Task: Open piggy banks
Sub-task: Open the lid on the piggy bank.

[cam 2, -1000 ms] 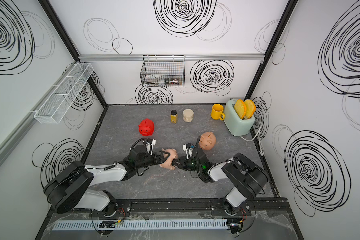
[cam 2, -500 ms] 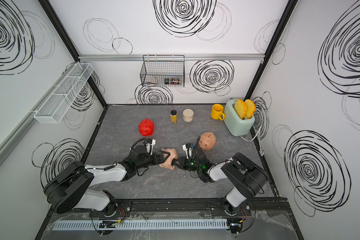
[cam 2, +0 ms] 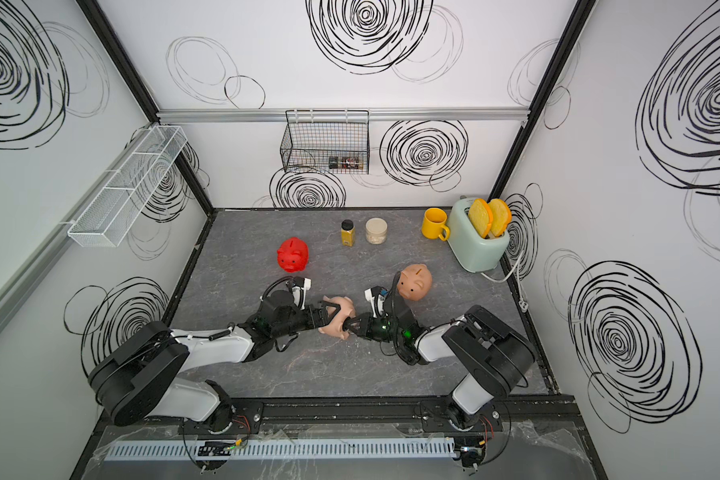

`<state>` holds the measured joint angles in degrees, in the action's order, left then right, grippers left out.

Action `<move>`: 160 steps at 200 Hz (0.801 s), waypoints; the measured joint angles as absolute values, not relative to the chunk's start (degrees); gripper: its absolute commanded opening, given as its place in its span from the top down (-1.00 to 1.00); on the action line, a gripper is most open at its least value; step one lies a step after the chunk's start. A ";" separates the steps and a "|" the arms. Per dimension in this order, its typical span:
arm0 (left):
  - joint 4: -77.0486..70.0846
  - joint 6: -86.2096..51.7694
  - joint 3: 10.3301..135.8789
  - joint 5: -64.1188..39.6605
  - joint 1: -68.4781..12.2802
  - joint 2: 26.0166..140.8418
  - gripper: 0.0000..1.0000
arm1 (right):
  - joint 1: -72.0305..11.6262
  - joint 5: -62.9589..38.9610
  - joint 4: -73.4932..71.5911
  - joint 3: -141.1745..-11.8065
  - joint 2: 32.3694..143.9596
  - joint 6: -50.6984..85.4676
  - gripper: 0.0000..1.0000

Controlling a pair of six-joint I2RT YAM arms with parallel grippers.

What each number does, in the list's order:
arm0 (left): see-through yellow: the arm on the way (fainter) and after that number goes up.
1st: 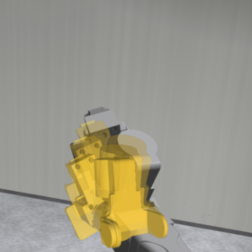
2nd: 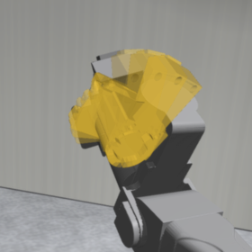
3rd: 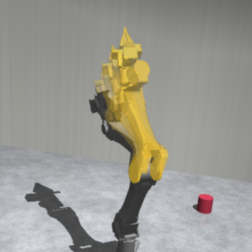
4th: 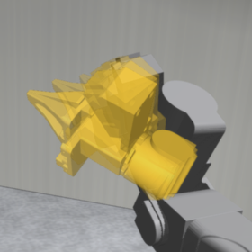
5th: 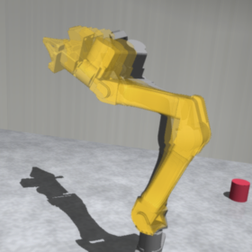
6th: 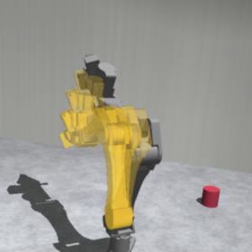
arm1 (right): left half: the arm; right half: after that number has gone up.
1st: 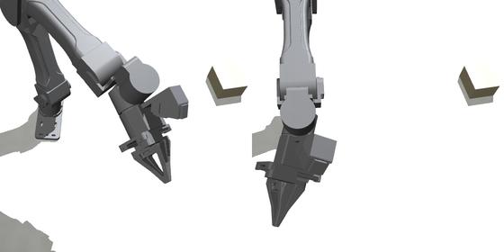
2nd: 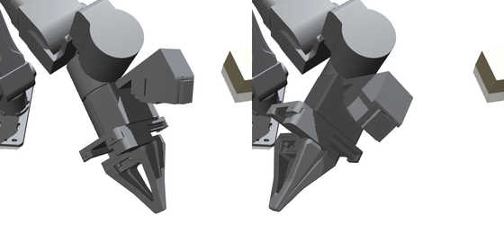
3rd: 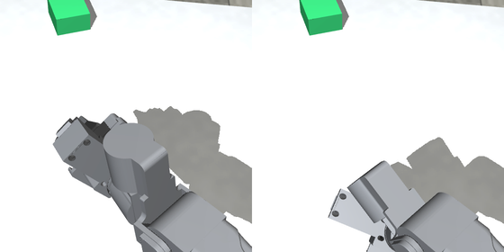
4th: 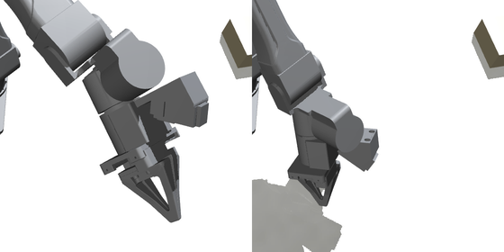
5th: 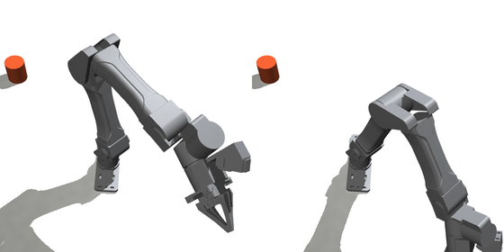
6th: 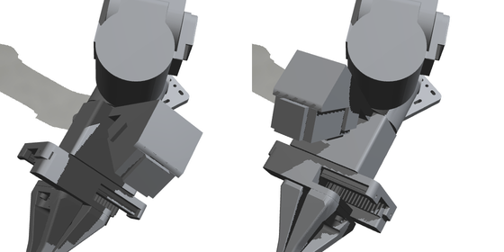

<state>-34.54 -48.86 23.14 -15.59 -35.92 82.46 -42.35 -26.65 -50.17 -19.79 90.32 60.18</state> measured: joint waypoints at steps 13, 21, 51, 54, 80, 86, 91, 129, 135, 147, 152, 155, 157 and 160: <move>-34.52 -48.84 23.14 -15.46 -35.99 82.46 -0.92 | -42.39 -26.59 -50.09 -19.79 90.32 59.99 1.00; -34.52 -48.82 23.14 -15.44 -36.01 82.46 -0.92 | -42.39 -26.57 -50.06 -19.79 90.32 59.86 1.00; -34.54 -48.66 23.14 -15.16 -36.01 82.46 -0.92 | -42.52 -26.17 -49.25 -20.29 90.32 59.18 1.00; -34.57 -48.64 23.14 -15.09 -36.01 82.46 -0.92 | -42.57 -26.09 -49.12 -20.38 90.32 59.09 1.00; -34.63 -48.56 23.14 -14.74 -36.01 82.46 -0.92 | -42.98 -25.15 -49.08 -20.51 90.30 58.39 1.00; -34.63 -48.49 23.14 -14.68 -36.01 82.46 -0.92 | -43.09 -24.91 -49.12 -20.51 90.30 58.13 1.00; -34.63 -48.47 23.14 -14.68 -36.01 82.46 -0.92 | -43.16 -24.77 -49.15 -20.51 90.30 57.91 1.00; -34.63 -48.27 23.14 -14.50 -36.01 82.46 -0.92 | -43.59 -23.75 -49.10 -20.56 90.24 55.99 1.00; -34.63 -48.25 23.14 -14.48 -36.01 82.46 -0.92 | -43.68 -23.62 -48.82 -20.67 90.17 55.55 1.00; -34.63 -48.18 23.14 -14.20 -35.99 82.46 -0.92 | -43.92 -23.11 -47.92 -21.17 90.06 54.48 1.00; -34.63 -48.16 23.14 -14.02 -35.99 82.46 -0.92 | -44.01 -22.92 -47.51 -21.45 90.06 53.87 1.00; -34.68 -48.12 23.14 -13.89 -35.99 82.46 -0.92 | -44.07 -22.79 -47.27 -21.61 90.06 53.63 1.00; -34.68 -48.07 23.14 -13.85 -35.99 82.46 -0.92 | -44.12 -22.72 -47.13 -21.67 90.04 53.47 1.00; -34.70 -48.03 23.14 -13.76 -35.99 82.48 -0.92 | -44.21 -22.59 -47.03 -21.76 90.04 53.12 1.00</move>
<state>-34.70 -48.03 23.14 -13.76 -35.99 82.48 -44.21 -22.59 -47.03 -21.76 90.04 53.12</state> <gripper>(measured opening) 0.961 0.058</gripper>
